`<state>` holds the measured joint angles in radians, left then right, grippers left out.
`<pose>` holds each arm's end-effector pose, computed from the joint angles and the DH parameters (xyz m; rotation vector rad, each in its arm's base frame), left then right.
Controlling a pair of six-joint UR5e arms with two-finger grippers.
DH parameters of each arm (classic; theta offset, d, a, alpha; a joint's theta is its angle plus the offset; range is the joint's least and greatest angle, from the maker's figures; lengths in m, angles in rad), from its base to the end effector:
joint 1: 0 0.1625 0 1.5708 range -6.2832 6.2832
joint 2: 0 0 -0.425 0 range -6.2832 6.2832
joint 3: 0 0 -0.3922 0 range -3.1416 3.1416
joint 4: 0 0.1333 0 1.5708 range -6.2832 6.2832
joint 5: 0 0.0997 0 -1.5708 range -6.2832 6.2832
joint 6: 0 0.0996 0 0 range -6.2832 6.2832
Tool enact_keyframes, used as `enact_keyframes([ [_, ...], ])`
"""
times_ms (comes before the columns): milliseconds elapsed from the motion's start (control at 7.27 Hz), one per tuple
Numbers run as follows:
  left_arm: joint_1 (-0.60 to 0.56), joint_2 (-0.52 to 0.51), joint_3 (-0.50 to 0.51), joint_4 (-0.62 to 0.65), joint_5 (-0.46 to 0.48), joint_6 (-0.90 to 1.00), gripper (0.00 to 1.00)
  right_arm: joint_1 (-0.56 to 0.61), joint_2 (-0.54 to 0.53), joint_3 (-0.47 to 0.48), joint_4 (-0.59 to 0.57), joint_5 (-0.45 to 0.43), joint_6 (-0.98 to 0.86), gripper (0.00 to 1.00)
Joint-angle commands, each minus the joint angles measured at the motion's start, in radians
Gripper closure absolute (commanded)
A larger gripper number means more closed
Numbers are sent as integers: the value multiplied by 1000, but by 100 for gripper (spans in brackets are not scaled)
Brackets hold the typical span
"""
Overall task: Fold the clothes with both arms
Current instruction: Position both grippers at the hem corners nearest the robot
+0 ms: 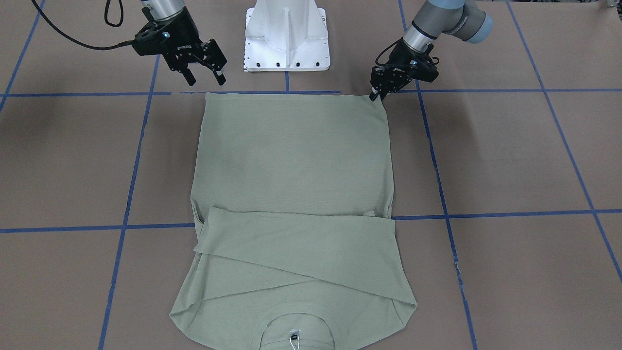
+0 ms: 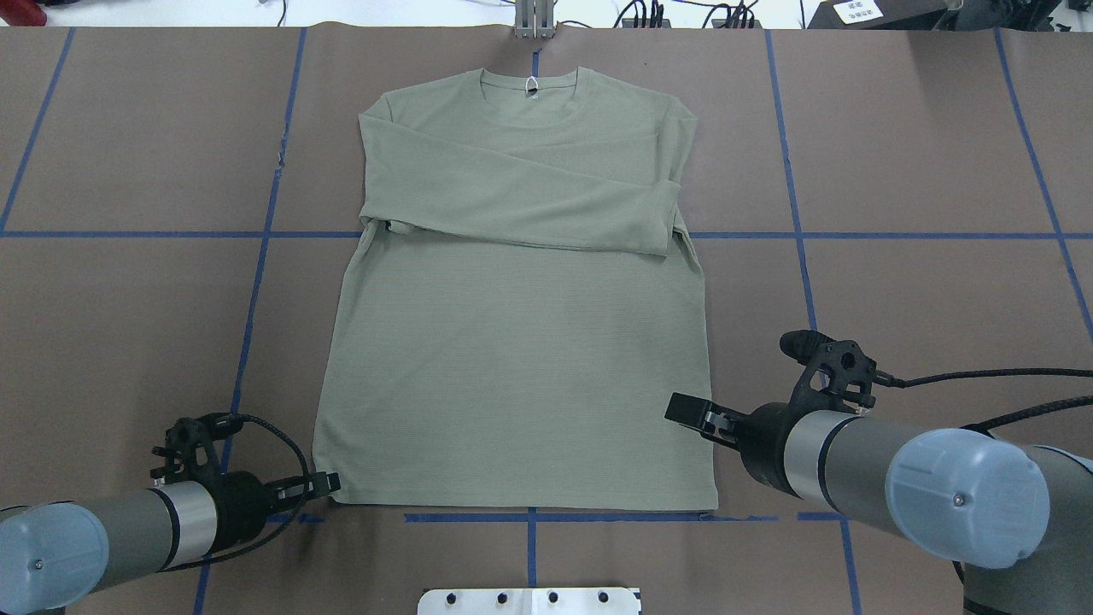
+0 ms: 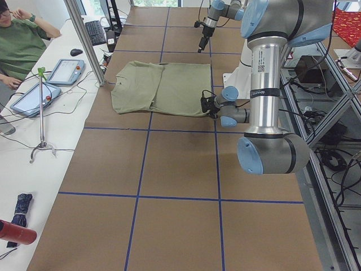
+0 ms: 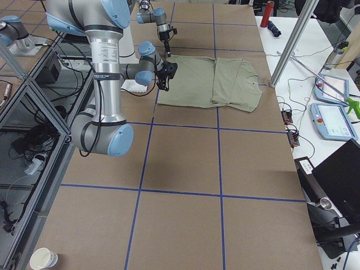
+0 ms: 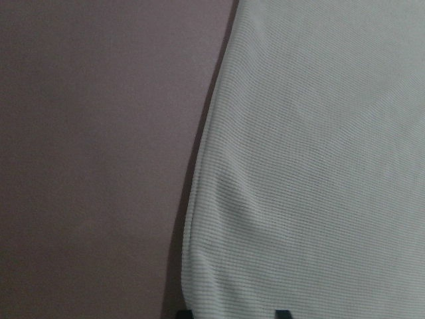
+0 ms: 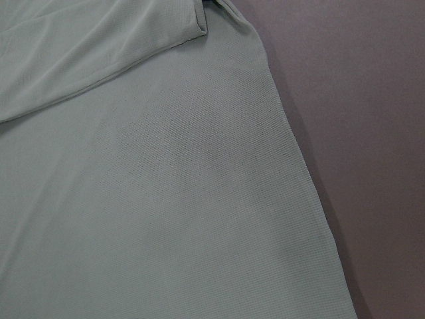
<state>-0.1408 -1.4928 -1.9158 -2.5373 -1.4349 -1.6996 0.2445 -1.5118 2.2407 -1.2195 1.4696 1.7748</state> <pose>0.4460 -0.2115 0.4213 0.1262 1.2365 -0.3179 -0.4038 -0.2485 0.2843 0.1141 -1.0878 0.4580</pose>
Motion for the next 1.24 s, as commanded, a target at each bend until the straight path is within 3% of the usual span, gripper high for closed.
enact_keyframes([
  [0, 12, 3, 0, 0, 2, 3, 100, -4, -4, -4, 0, 0, 0, 0],
  [275, 9, 3, -34, 0, -12, 11, 100, -5, -10, -23, 3, 0, 3, 0],
  [550, -6, 0, -90, -9, -35, -1, 100, -8, -118, -23, 165, -20, 166, 1],
  [963, -39, -1, -135, -12, -27, -64, 100, -106, -183, -54, 175, -178, 262, 4],
  [1101, -39, 0, -144, -12, -25, -74, 100, -149, -171, -105, 175, -228, 261, 14],
])
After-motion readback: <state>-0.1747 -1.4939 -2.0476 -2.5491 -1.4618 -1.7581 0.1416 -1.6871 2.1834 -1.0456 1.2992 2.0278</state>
